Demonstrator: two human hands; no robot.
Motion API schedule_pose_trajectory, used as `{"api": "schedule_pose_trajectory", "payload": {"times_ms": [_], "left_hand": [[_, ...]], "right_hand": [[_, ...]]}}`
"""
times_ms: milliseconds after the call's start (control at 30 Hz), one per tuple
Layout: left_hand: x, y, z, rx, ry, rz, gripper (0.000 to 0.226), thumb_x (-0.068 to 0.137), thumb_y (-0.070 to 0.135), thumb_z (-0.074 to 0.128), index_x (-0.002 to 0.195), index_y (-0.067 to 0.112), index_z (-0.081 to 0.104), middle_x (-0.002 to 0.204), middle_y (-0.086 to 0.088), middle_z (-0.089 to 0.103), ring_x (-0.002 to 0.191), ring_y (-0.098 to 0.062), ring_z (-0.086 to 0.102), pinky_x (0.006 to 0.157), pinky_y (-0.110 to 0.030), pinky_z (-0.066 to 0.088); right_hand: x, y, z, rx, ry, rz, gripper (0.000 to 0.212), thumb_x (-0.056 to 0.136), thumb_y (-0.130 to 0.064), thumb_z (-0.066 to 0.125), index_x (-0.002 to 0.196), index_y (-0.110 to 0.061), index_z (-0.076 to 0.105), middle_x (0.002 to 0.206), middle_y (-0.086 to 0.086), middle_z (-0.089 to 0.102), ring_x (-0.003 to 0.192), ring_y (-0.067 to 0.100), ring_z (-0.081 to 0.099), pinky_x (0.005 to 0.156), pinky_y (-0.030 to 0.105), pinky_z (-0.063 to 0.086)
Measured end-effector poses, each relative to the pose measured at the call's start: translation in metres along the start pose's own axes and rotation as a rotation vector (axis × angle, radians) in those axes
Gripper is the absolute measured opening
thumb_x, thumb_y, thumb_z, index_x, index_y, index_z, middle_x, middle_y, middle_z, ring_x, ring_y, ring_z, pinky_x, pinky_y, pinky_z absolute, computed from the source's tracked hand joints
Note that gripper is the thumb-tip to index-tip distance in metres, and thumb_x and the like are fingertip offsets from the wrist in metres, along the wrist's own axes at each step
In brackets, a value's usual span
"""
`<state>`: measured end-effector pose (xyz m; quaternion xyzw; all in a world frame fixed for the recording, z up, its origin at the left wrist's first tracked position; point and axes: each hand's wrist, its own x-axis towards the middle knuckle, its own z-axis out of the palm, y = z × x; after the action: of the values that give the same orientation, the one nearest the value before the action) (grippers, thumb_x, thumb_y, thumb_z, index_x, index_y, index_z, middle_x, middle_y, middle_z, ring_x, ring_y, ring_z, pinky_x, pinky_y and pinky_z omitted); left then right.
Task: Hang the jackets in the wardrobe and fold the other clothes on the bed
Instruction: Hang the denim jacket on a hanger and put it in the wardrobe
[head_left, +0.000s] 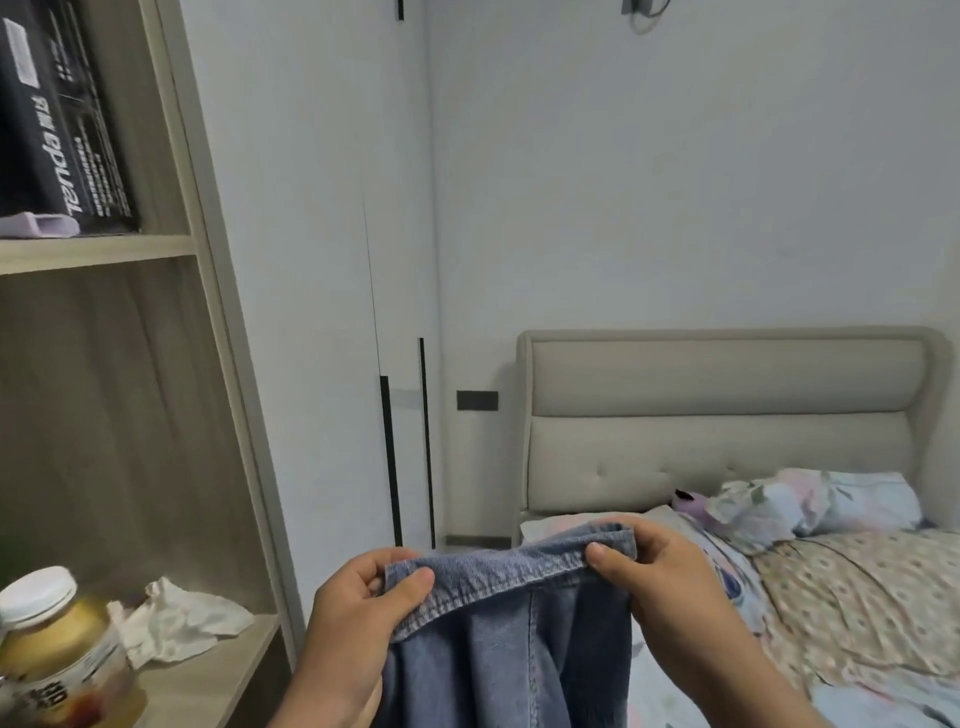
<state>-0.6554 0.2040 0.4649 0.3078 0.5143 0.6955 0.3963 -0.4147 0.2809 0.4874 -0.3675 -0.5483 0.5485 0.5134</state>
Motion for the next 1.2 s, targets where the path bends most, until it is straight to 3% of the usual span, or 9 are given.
{"api": "schedule_pose_trajectory", "payload": {"times_ms": [267, 400, 667, 900, 1100, 1200], "left_hand": [[0.046, -0.014, 0.021, 0.000, 0.103, 0.027, 0.017, 0.078, -0.008, 0.072, 0.090, 0.004, 0.070, 0.078, -0.015, 0.074, 0.068, -0.021, 0.070, 0.059, -0.028, 0.055], [0.075, -0.014, 0.026, -0.031, 0.124, 0.052, 0.016, 0.079, -0.010, 0.070, 0.088, 0.003, 0.069, 0.076, -0.016, 0.073, 0.065, -0.020, 0.069, 0.054, -0.023, 0.055], [0.156, -0.019, 0.032, -0.038, 0.121, 0.137, 0.020, 0.078, -0.012, 0.069, 0.089, 0.005, 0.070, 0.076, -0.014, 0.073, 0.065, -0.019, 0.069, 0.058, -0.022, 0.057], [0.236, -0.046, 0.027, -0.086, 0.197, 0.133, 0.022, 0.079, -0.009, 0.071, 0.083, 0.012, 0.073, 0.077, -0.011, 0.074, 0.067, -0.017, 0.069, 0.058, -0.022, 0.056], [0.274, -0.075, 0.027, -0.060, 0.242, 0.103, 0.023, 0.077, -0.004, 0.076, 0.087, 0.016, 0.074, 0.082, -0.013, 0.074, 0.071, -0.022, 0.069, 0.073, -0.037, 0.055], [0.282, -0.087, 0.025, -0.050, 0.265, 0.075, 0.024, 0.076, -0.005, 0.076, 0.087, 0.016, 0.074, 0.078, -0.011, 0.074, 0.068, -0.020, 0.069, 0.068, -0.034, 0.054]], "right_hand": [[0.068, 0.014, -0.003, 0.065, -0.058, 0.030, 0.017, 0.085, 0.009, 0.065, 0.090, -0.004, 0.076, 0.092, 0.025, 0.073, 0.083, 0.031, 0.068, 0.081, 0.040, 0.053], [0.101, 0.020, 0.003, 0.070, -0.082, 0.031, 0.019, 0.085, 0.007, 0.066, 0.089, -0.009, 0.076, 0.090, 0.021, 0.074, 0.081, 0.027, 0.068, 0.080, 0.040, 0.053], [0.174, 0.041, 0.021, 0.044, -0.056, 0.026, 0.021, 0.085, 0.005, 0.068, 0.085, -0.015, 0.077, 0.083, 0.012, 0.074, 0.076, 0.019, 0.067, 0.073, 0.033, 0.053], [0.247, 0.078, 0.056, 0.012, 0.054, 0.104, 0.015, 0.085, 0.001, 0.071, 0.088, -0.013, 0.075, 0.088, 0.012, 0.076, 0.080, 0.020, 0.069, 0.081, 0.038, 0.056], [0.291, 0.107, 0.074, -0.066, 0.089, 0.129, 0.015, 0.084, -0.003, 0.074, 0.085, -0.017, 0.076, 0.085, 0.008, 0.076, 0.080, 0.020, 0.071, 0.079, 0.038, 0.057], [0.305, 0.116, 0.076, -0.130, 0.070, 0.148, 0.019, 0.083, -0.003, 0.074, 0.082, -0.021, 0.076, 0.083, 0.006, 0.075, 0.078, 0.019, 0.070, 0.076, 0.037, 0.057]]}}
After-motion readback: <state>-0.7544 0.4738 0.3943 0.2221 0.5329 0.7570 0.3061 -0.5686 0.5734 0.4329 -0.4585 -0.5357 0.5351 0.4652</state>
